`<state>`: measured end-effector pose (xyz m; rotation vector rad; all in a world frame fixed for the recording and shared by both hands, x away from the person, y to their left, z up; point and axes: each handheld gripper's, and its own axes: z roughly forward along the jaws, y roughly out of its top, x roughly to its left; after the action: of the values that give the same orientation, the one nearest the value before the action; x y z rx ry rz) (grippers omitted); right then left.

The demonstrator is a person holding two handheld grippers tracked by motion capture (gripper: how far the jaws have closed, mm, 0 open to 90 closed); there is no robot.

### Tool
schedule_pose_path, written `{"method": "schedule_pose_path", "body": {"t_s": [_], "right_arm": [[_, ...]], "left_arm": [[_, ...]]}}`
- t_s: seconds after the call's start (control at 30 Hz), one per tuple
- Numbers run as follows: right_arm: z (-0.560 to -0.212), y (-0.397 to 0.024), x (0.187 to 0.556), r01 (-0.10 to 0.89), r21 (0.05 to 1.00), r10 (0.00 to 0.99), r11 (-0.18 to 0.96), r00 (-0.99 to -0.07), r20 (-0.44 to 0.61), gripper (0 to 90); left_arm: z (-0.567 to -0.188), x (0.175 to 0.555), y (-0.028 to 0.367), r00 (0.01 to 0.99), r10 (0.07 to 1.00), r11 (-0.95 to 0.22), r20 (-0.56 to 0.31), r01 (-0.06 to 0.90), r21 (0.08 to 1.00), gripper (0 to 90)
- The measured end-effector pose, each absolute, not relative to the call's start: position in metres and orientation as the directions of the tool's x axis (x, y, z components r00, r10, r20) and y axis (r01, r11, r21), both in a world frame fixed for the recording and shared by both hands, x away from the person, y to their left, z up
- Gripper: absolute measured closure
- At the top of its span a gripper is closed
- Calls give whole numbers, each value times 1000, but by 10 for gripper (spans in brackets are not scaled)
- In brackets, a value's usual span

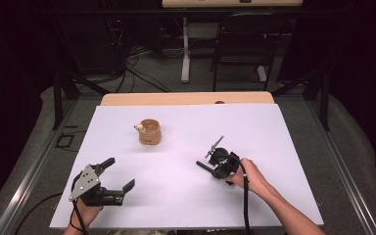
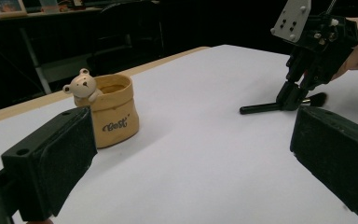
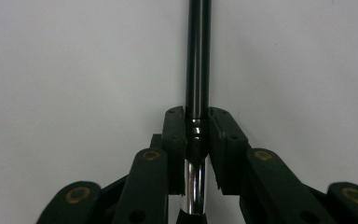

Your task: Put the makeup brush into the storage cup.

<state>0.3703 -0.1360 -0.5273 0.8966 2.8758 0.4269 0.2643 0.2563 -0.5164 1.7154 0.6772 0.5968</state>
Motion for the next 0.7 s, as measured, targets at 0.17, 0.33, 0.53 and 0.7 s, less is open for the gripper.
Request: {"method": "schedule_pose_path", "body": {"t_s": [0.17, 0.33, 0.53, 0.7], "right_arm": [[-532, -135, 369, 523, 354, 566, 775, -824, -22, 781], [-533, -137, 369, 518, 374, 564, 769, -826, -17, 782], [-529, -140, 370, 521, 373, 567, 768, -824, -16, 782], [-523, -144, 371, 521, 397, 573, 756, -820, -15, 782]], "left_arm": [[-516, 264, 256, 708, 705, -193, 42, 135, 972, 3], [-517, 264, 255, 712, 700, -200, 44, 137, 970, 4], [-517, 265, 254, 715, 697, -203, 47, 134, 970, 4], [-517, 265, 254, 715, 697, -208, 49, 136, 969, 5]]}}
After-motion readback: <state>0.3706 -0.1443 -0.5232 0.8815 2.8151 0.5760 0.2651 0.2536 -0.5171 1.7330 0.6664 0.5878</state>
